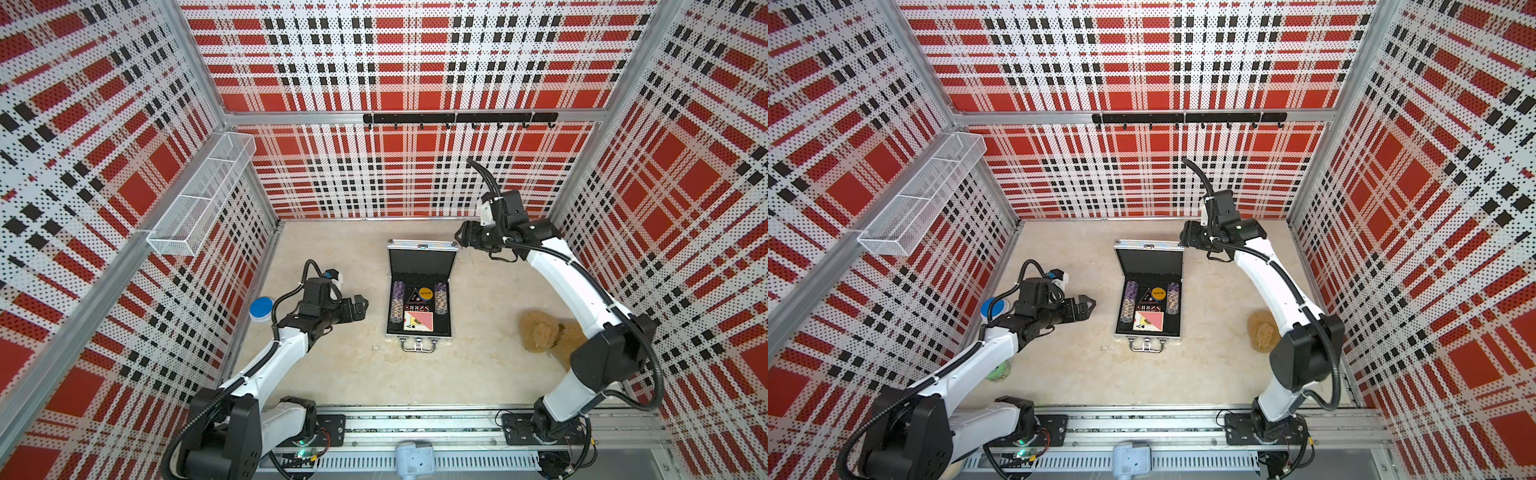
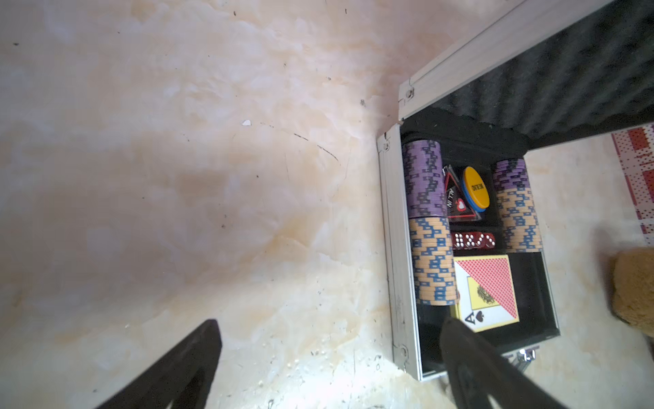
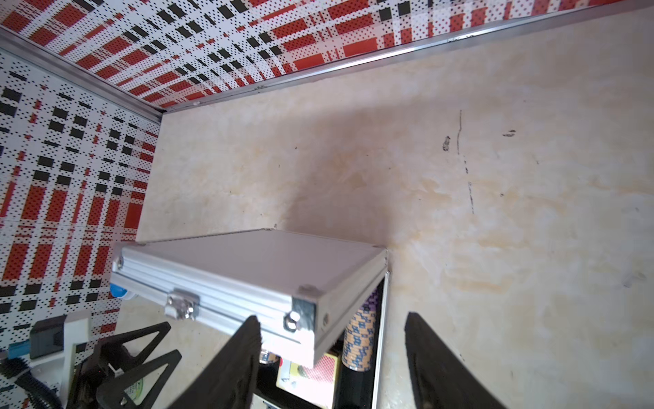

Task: Close the poker set cases
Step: Close the lid of the poker set case.

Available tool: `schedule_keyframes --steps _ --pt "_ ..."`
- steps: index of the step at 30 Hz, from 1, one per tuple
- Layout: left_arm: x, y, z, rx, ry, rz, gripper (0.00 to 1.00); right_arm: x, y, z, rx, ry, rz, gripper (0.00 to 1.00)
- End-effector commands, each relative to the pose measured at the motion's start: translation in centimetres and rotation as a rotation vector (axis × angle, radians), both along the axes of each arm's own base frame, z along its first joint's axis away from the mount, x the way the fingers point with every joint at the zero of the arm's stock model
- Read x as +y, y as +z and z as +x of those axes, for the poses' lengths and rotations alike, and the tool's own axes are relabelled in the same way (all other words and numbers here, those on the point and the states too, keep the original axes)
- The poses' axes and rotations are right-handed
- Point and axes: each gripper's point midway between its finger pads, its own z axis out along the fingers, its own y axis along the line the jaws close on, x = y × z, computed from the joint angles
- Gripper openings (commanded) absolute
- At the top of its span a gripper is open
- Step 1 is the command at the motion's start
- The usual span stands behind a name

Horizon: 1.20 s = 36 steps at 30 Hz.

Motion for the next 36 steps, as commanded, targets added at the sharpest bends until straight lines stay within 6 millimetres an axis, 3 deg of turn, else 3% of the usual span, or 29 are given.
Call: schedule_keyframes --steps 1,6,11,18,23,26,32,36 --pt "-0.8 1.2 0.3 -0.022 -0.056 -0.025 0.99 2.1 1.0 2.5 -0.039 0.05 0.068 0.61" --pt "-0.9 1.0 0.3 -0.015 -0.067 -0.023 0.99 4.2 -0.3 3.6 0.032 0.1 0.139 0.48" --pt "-0.7 1.3 0.3 -0.018 -0.059 -0.016 1.0 5.0 -1.3 2.4 0.088 0.145 0.172 0.39" --pt "0.0 1.2 0.2 -0.013 -0.031 0.008 0.99 4.6 -2.8 -2.4 0.169 0.19 0.19 0.35" --pt "0.9 1.5 0.0 -0.018 0.012 0.033 1.0 2.7 -4.1 -6.4 0.208 0.168 0.158 0.36" --pt "1.0 1.4 -0.2 -0.01 0.018 0.038 0.99 1.5 -5.3 -7.7 0.218 0.136 0.119 0.39" --pt "-2.2 0.9 -0.1 0.005 -0.076 0.089 0.99 0.4 -10.7 -8.1 0.271 0.093 0.059 0.53" --pt "-6.9 0.1 -0.4 0.027 -0.194 0.094 0.99 0.6 -13.9 -7.2 0.276 0.088 0.055 0.61"
